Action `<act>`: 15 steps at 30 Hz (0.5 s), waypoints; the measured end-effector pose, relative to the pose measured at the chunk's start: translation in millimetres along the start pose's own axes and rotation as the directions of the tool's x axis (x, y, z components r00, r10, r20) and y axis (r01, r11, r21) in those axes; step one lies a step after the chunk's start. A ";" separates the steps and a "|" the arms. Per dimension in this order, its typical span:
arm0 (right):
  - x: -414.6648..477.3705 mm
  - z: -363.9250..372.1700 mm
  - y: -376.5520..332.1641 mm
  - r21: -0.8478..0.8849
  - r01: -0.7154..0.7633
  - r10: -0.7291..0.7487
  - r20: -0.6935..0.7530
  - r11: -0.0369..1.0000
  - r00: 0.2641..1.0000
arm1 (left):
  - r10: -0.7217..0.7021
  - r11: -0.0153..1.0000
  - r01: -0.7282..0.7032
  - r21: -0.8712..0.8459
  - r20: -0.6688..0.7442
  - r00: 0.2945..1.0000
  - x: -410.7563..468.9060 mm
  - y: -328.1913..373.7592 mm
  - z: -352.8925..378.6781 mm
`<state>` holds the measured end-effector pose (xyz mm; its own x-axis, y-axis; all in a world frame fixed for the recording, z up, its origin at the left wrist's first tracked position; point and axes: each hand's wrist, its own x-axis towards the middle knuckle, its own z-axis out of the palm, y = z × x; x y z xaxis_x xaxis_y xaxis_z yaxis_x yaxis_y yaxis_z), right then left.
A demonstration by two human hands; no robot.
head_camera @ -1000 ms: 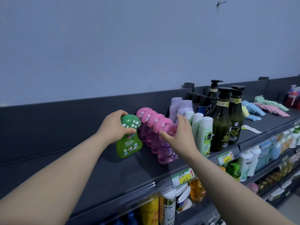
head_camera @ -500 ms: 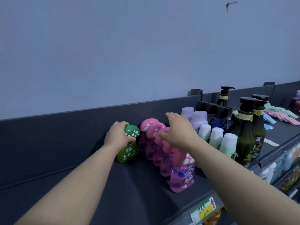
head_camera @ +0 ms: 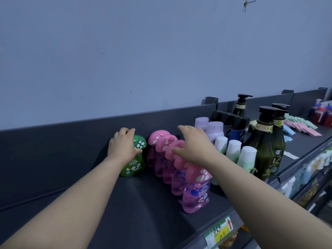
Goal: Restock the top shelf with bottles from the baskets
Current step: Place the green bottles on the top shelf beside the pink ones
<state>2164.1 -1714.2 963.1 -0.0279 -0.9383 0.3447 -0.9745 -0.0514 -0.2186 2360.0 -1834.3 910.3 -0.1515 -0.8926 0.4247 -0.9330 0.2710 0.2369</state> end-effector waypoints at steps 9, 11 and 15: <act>-60.1 -22.4 19.2 -0.013 0.031 -0.032 -0.053 0.999 0.998 | 0.145 0.987 -0.153 -0.050 -0.137 0.980 -77.9 70.5 -52.6; -82.7 -27.1 28.1 -0.007 0.038 -0.038 -0.054 0.999 0.998 | 0.196 0.976 -0.207 -0.072 -0.137 0.971 -108.7 89.0 -60.3; -142.3 -32.6 50.9 0.018 0.052 -0.051 -0.059 0.998 0.997 | 0.252 0.960 -0.264 -0.096 -0.121 0.960 -173.1 122.9 -61.3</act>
<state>2111.2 -1572.2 932.7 0.0086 -0.9125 0.4089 -0.9705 -0.1062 -0.2165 2291.5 -1624.4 919.4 -0.3411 -0.7451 0.5731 -0.8243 0.5301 0.1987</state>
